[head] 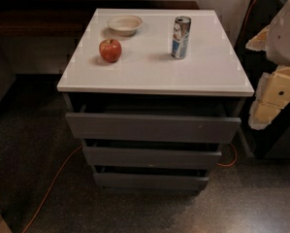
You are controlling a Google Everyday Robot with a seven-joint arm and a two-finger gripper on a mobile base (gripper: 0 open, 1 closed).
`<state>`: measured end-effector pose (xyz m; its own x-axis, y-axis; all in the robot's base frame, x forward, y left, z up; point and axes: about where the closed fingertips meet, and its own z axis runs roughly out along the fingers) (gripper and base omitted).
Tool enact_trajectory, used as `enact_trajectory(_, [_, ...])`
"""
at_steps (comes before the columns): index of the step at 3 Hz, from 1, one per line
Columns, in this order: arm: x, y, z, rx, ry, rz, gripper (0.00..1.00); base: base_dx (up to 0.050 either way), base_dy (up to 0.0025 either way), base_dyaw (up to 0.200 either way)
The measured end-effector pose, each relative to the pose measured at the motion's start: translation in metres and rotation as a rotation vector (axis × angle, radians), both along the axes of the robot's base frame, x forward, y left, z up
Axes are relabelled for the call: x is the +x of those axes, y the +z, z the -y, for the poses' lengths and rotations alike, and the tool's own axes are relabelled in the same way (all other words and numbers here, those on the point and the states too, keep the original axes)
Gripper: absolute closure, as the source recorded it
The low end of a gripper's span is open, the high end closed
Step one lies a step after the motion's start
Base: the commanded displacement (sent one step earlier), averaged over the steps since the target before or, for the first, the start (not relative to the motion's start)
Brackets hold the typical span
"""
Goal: Place redbull can into middle drawer
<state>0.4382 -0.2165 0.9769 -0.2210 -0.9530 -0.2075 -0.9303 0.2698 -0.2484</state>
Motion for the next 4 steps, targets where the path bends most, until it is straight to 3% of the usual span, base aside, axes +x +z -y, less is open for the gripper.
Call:
enact_trajectory(1, [0.0,0.0,0.0,0.0,0.0,0.0,0.0,-0.049,0.0,0.0])
enact_trajectory(2, [0.0,0.0,0.0,0.0,0.0,0.0,0.0,0.0,0.0,0.0])
enact_trajectory(4, [0.001,-0.015,-0.012,0.114,0.01,-0.056,0.0,0.0,0.0,0.0])
